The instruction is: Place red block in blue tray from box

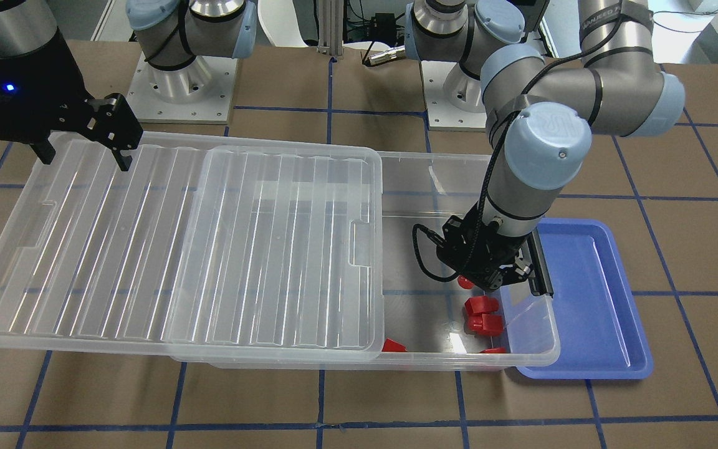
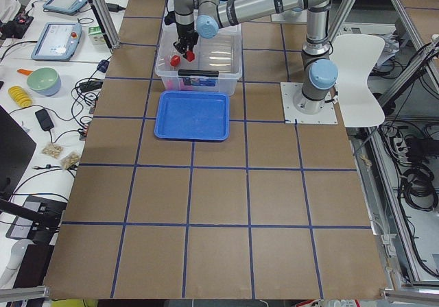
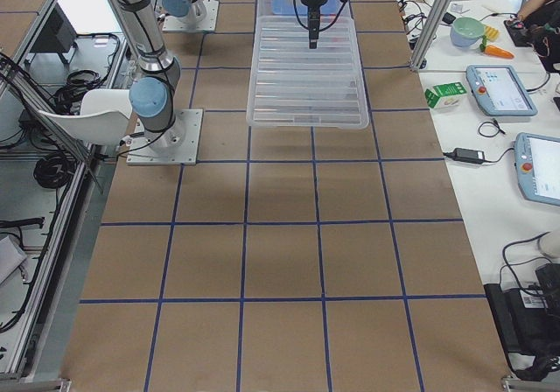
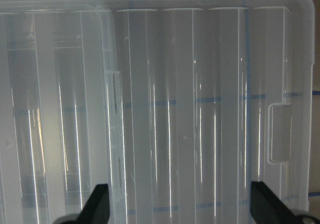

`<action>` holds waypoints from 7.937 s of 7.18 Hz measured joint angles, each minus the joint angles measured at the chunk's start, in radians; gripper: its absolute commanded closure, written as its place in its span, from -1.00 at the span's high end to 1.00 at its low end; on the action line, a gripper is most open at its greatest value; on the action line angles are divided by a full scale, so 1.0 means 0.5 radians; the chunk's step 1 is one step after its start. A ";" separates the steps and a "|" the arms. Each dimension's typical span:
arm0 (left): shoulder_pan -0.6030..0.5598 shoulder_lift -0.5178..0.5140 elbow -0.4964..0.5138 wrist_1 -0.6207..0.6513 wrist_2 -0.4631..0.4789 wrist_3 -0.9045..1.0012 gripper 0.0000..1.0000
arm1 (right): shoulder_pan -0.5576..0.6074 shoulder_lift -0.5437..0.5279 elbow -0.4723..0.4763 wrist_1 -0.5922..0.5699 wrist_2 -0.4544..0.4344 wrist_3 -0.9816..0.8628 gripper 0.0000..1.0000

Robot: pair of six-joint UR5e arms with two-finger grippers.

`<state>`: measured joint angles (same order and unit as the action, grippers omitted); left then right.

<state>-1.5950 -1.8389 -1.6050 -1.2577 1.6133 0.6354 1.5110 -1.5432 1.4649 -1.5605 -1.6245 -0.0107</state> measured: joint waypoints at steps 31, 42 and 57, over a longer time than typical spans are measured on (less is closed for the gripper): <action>0.788 -0.038 0.254 -0.603 -0.003 -0.549 1.00 | 0.000 0.020 0.001 -0.013 0.013 -0.011 1.00; 0.049 0.623 0.168 -1.102 -0.092 -1.242 1.00 | -0.973 0.167 0.376 -0.425 0.054 -1.177 1.00; 0.097 0.632 0.151 -1.040 -0.087 -1.235 1.00 | -0.705 0.123 0.757 -0.684 0.192 -0.724 1.00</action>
<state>-1.5467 -1.5232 -1.5296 -1.7777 1.5698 0.0180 1.1582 -1.4815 1.8437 -1.9025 -1.5284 -0.3728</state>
